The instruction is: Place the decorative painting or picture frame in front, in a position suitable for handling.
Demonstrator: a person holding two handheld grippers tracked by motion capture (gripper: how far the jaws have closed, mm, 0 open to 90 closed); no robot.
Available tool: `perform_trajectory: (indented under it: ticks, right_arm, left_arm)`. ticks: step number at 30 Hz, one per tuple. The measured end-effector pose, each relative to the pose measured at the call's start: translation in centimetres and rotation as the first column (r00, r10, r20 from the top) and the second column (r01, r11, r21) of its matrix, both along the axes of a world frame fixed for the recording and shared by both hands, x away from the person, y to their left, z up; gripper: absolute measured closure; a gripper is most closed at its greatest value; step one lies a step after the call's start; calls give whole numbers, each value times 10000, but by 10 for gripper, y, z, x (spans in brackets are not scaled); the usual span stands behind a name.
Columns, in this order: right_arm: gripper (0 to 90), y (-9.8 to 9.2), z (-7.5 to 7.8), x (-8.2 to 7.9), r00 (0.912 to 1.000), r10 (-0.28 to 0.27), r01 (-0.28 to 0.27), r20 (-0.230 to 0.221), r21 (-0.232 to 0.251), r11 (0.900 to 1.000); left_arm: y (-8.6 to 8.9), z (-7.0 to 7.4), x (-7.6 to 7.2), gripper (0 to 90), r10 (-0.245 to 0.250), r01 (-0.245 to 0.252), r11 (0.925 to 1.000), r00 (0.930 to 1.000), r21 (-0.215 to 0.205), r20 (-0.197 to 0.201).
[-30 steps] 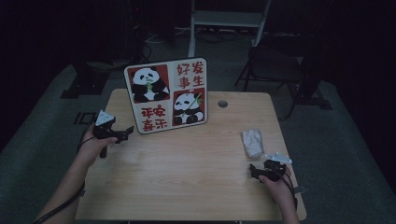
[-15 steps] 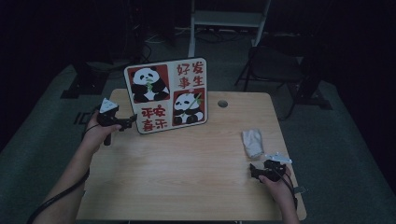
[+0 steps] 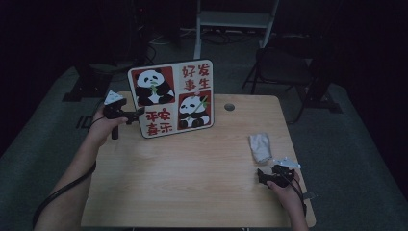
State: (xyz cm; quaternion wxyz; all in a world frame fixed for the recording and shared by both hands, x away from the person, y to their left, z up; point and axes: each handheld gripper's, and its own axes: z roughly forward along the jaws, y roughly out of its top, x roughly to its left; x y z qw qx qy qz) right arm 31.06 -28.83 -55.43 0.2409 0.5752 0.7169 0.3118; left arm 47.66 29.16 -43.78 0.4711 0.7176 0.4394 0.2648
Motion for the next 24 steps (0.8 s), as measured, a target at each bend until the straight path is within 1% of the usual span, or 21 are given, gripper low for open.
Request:
perform_trajectory:
  ticks: [2, 5, 6, 7, 9, 10, 11, 12, 15, 17, 18, 19, 21, 22, 24]
  right_arm:
    - [103, 0, 0, 0, 10000, 0, 0, 1, -1, 10000]
    - [103, 0, 0, 0, 10000, 1, -1, 2, 0, 10000]
    - [103, 0, 0, 0, 10000, 1, -1, 1, 0, 10000]
    - [103, 0, 0, 0, 10000, 1, -1, 2, -1, 10000]
    - [103, 0, 0, 0, 10000, 1, -1, 2, 0, 10000]
    - [103, 0, 0, 0, 10000, 0, 0, 1, -1, 10000]
    - [103, 0, 0, 0, 10000, 0, 0, 0, 0, 10000]
    - [103, 0, 0, 0, 10000, 2, -2, 2, 0, 10000]
    - [103, 0, 0, 0, 10000, 1, -1, 2, 2, 10000]
    - [103, 0, 0, 0, 10000, -4, 4, 4, 7, 10000]
    - [103, 0, 0, 0, 10000, 3, -3, 3, 0, 10000]
    - [103, 0, 0, 0, 10000, -3, 3, 4, 6, 10000]
    - [103, 0, 0, 0, 10000, -5, 5, 3, 8, 10000]
    - [103, 0, 0, 0, 10000, 3, -3, 3, 0, 10000]
    - [103, 0, 0, 0, 10000, -5, 5, 4, 9, 10000]
  left_arm:
    - [0, 1, 3, 66, -5, 5, 10000, 10000, 30, 57]
    - [-2, 1, 7, 70, -49, 51, 9997, 9999, -247, 119]
    - [-3, 1, 8, 103, -85, 89, 9993, 9999, -375, 113]
    - [-4, 1, 9, 111, -87, 93, 9989, 9999, -451, 139]
    - [-6, 1, 10, 150, -191, 207, 9984, 9994, -524, 304]
    - [-7, 1, 11, 150, -176, 194, 9985, 9992, -518, 355]
    - [-8, 1, 12, 150, -148, 172, 9987, 9985, -474, 522]
    - [-8, 2, 13, 164, -165, 191, 9988, 9983, -454, 561]
    - [-9, 2, 15, 215, -309, 355, 9955, 9981, -879, 531]
    - [-9, 1, 16, 269, -498, 555, 9912, 9975, -1201, 501]
    - [-9, 1, 17, 278, -516, 568, 9914, 9976, -1181, 471]
    - [-9, 0, 18, 337, -649, 692, 9897, 9972, -1254, 376]
    - [-9, -1, 18, 353, -702, 740, 9866, 9970, -1454, 316]
    - [-9, -1, 18, 401, -830, 861, 9827, 9962, -1640, 259]
    - [-9, -2, 17, 453, -941, 963, 9821, 9953, -1621, 209]
